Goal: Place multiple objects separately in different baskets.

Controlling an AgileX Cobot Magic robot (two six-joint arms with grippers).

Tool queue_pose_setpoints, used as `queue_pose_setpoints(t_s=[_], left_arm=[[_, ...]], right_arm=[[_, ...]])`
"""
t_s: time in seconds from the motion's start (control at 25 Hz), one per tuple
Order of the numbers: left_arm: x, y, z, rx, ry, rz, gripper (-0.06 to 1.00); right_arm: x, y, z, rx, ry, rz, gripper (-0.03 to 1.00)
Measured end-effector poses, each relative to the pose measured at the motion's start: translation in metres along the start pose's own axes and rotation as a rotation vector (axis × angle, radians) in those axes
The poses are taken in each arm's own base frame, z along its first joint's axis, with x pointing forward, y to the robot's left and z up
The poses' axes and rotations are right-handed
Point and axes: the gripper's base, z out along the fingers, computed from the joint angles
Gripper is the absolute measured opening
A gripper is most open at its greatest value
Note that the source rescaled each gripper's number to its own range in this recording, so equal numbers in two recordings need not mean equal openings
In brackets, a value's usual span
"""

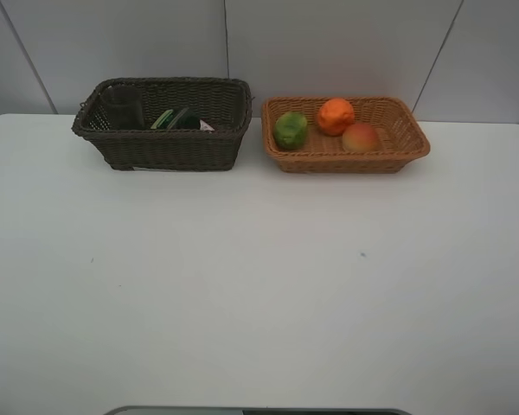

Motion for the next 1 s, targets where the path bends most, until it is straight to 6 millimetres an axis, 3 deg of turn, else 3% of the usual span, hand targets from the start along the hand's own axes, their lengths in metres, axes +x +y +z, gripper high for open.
queue_pose_setpoints(t_s=[0.16, 0.48, 1.0], left_arm=[[0.009, 0.002, -0.007, 0.004, -0.045, 0.012, 1.00], [0.039, 0.003, 0.002, 0.018, -0.101, 0.010, 1.00], [0.042, -0.005, 0.004, 0.112, -0.172, 0.006, 1.00]], right_arm=[[0.000, 0.000, 0.000, 0.000, 0.000, 0.000, 1.00], [0.000, 0.000, 0.000, 0.000, 0.000, 0.000, 1.00], [0.000, 0.000, 0.000, 0.000, 0.000, 0.000, 1.00]])
